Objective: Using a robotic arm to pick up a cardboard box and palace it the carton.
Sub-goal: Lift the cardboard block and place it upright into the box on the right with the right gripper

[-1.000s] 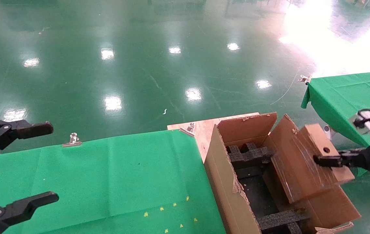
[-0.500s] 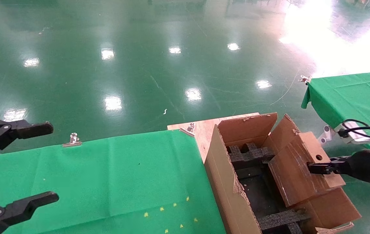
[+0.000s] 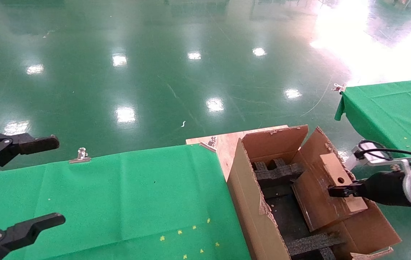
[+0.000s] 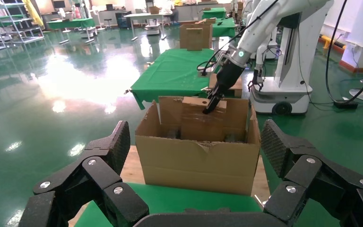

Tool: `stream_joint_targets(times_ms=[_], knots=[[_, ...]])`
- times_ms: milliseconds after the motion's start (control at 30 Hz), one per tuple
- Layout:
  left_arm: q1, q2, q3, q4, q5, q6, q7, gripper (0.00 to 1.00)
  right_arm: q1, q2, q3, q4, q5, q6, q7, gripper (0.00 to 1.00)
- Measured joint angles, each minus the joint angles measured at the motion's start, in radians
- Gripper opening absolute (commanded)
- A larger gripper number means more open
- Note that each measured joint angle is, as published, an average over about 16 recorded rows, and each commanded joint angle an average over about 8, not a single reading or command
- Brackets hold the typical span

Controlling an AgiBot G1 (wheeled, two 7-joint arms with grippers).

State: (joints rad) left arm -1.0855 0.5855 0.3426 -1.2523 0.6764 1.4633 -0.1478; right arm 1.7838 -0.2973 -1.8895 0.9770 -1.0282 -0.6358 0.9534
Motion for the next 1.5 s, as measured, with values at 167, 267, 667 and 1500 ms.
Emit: stream_joint_targets(times_ms=[167,267,667,1500], knots=[[0.0,0.0,0.0,0.0,0.0,0.0,0.0,1.0,-0.047,-0.044,-0.007,-0.033,0.023,0.036,-0.002,0.0],[0.0,0.0,0.0,0.0,0.0,0.0,0.0,1.0,-0.077,-0.071,-0.008,-0.058,0.039,0.054,-0.01,0.0],[0.0,0.0,0.0,0.0,0.0,0.0,0.0,1.0,-0.187,-0.173,0.009,-0.173,0.114,0.089,-0.067,0.0],[0.0,0.0,0.0,0.0,-0.001,0.0,0.0,1.0,-0.28,-0.268,0.05,-0.314,0.192,0.065,-0.159,1.0]])
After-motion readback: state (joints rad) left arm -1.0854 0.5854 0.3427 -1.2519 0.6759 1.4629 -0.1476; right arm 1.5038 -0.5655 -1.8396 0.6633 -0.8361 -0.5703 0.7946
